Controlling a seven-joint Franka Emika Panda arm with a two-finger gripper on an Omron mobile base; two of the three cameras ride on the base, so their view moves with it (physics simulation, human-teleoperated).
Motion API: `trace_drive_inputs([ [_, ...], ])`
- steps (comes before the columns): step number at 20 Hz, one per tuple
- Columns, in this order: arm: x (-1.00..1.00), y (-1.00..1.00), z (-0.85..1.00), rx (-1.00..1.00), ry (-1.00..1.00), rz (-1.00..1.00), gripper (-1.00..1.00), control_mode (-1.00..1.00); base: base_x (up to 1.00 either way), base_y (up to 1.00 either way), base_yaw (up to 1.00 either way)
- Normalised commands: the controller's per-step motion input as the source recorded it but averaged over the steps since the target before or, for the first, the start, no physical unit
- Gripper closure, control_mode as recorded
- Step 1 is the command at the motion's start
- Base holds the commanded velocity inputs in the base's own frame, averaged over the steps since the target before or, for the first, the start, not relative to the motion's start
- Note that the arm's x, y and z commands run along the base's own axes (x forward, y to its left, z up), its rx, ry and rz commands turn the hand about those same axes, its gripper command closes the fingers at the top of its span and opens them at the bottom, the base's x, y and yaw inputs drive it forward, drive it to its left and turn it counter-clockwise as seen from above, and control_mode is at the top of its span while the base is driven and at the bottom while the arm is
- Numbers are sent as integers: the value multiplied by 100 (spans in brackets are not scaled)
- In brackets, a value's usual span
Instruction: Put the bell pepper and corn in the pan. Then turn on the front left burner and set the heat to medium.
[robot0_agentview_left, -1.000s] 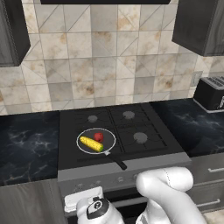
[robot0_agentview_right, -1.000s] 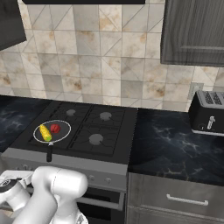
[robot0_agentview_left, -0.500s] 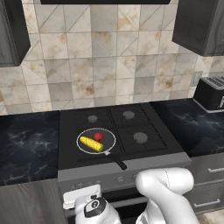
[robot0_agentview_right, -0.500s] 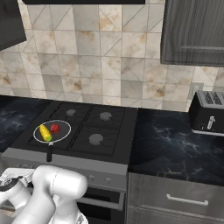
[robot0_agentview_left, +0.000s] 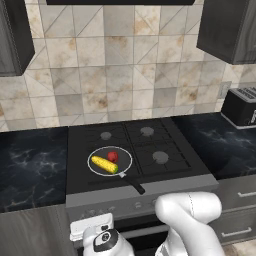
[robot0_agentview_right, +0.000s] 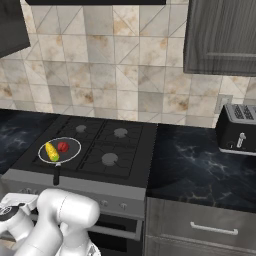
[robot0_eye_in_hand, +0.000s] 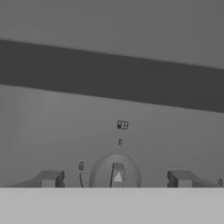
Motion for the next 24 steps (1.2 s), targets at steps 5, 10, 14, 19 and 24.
trace_drive_inputs([
  [5,15,5,-1,0,-5,0,-100,-100,0,0,0],
  [10,9,-6,0,0,0,-3,100,-100,0,0,0],
  [14,0,0,0,0,0,0,100,-100,0,0,0],
  [19,0,0,0,0,0,0,100,-100,0,0,0],
  [24,0,0,0,0,-1,0,100,-100,0,0,0],
])
